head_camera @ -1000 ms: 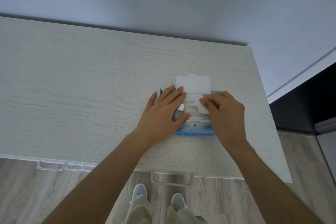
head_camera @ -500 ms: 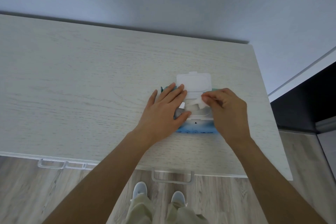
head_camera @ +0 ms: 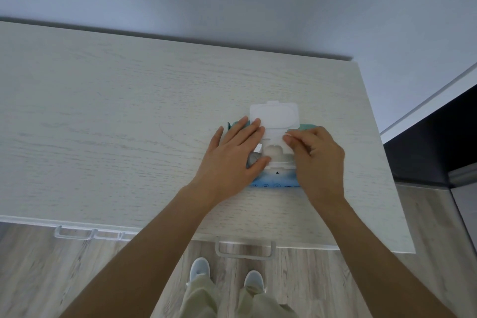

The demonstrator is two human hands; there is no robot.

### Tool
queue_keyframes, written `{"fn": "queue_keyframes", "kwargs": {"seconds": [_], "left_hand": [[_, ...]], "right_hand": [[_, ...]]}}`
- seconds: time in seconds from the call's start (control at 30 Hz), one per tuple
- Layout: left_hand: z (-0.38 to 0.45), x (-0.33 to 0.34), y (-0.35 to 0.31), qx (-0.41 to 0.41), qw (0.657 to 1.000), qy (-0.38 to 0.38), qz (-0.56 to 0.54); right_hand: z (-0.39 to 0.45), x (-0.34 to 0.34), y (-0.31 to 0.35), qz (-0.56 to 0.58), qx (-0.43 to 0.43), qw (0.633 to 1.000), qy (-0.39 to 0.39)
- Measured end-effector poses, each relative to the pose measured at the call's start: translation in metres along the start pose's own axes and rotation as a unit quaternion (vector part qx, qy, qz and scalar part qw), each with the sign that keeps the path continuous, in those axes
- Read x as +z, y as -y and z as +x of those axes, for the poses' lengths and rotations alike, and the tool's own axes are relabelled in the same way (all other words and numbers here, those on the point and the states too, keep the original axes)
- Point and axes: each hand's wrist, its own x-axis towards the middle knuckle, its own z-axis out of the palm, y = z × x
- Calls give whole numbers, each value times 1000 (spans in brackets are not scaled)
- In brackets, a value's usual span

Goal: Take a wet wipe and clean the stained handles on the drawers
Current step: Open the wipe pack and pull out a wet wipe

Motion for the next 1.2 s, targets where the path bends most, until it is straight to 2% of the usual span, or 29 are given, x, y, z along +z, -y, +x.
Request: {"fn": "queue_keyframes", "kwargs": {"seconds": [0.07,0.23,0.37,0.47,0.57,0.63,0.77,0.9,0.97,1.03,1.13,1.2], "left_hand": [[0,0,0,0,1000,0,2],[0,0,-1,2,1000,-4,-7],[-1,0,-2,2,1000,-8,-10],[-1,-1,-2,3,1000,-8,-11],[-1,0,0,3,1000,-6,-4],[-1,0,0,3,1000,-6,-2],[-1,1,-1,4,1000,-9,-6],[-1,0,-2,1,1000,-13,-9],[-1,0,-2,0,1000,-9,-1],[-1,0,-1,-1,1000,-4,6],[0,0,0,1,1000,-1,12],[0,1,0,4,1000,-5,14]], "right_hand": [[-1,-2,1,26,41,999,-20],[-5,4,6,-62,-71,993,76],[-4,6,8,-90,-89,989,83],[-2,3,6,-75,-73,993,50],[4,-5,5,-23,12,1000,-11],[4,-5,5,-27,8,999,20],[1,-2,5,-44,-63,989,124],[1,-1,1,-49,-52,987,145],[3,-3,0,-42,-32,989,136],[7,-8,-3,-9,27,994,108],[20,-27,-4,87,135,987,21],[30,-40,-6,66,132,989,9]]}}
